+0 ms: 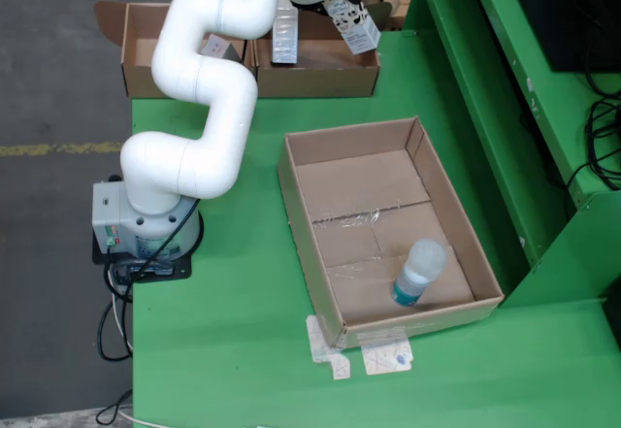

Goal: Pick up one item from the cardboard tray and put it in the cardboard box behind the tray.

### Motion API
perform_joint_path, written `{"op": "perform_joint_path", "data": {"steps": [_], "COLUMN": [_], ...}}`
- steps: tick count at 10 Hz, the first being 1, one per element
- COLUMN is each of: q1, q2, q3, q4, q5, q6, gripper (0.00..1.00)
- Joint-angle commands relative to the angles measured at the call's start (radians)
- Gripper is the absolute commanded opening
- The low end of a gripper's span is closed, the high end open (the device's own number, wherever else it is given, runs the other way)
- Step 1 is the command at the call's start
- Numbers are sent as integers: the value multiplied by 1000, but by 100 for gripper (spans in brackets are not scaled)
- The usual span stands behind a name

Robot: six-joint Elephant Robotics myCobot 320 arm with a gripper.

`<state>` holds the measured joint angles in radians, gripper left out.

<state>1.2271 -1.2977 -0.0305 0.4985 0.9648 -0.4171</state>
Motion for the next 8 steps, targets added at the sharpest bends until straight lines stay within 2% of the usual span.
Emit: {"op": "perform_joint_path", "data": {"steps": [1, 8], "q1": [4, 3], "q2": [30, 30], "q3": [31, 31], "q4": [13, 13], "q5": [-12, -12], "q6": [4, 2], "gripper": [10, 80]}}
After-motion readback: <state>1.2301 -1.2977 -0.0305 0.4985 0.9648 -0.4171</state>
